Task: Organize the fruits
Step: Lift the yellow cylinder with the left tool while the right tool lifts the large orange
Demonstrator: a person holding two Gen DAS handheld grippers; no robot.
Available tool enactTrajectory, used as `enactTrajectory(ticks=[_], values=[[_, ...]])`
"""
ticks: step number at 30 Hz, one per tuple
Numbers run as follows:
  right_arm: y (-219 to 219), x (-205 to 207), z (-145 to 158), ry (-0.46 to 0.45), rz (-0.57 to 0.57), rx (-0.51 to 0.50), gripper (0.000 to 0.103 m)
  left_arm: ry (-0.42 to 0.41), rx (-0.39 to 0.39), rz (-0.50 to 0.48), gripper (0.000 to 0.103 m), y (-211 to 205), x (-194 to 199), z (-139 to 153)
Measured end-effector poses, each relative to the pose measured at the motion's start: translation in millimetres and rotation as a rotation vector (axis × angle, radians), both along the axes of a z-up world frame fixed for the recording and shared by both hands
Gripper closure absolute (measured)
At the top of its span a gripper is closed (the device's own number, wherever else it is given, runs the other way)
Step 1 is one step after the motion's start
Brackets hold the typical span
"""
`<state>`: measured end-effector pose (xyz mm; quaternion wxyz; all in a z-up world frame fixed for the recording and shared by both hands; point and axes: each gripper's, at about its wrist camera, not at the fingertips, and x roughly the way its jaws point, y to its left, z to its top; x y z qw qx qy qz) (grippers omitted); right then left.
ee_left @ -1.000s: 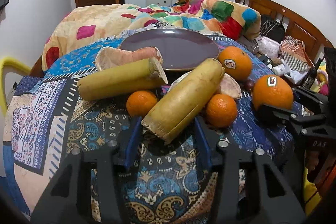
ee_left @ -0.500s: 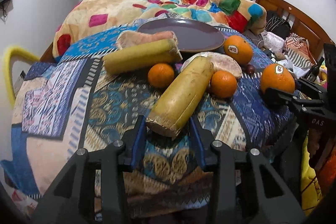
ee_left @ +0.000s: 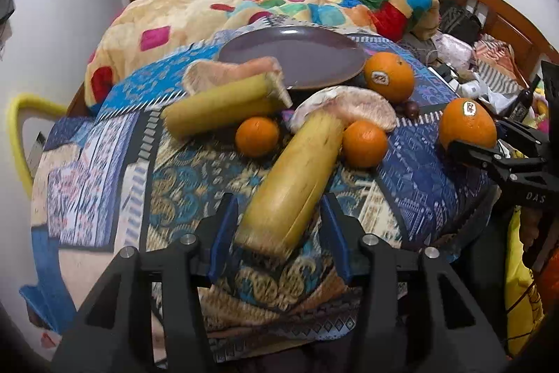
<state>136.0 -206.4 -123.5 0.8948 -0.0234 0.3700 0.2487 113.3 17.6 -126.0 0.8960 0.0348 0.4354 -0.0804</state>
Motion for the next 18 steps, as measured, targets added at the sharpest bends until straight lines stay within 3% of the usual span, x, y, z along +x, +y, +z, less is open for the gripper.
enactTrajectory(ticks=[11, 18], values=[[-4, 7, -1, 0.008, -0.002, 0.0, 0.036, 0.065, 0.041, -0.107, 0.054, -21, 40, -11], [-1, 9, 3, 0.001, 0.008, -0.004, 0.036, 0.061, 0.041, -0.129, 0.056, -20, 39, -14]])
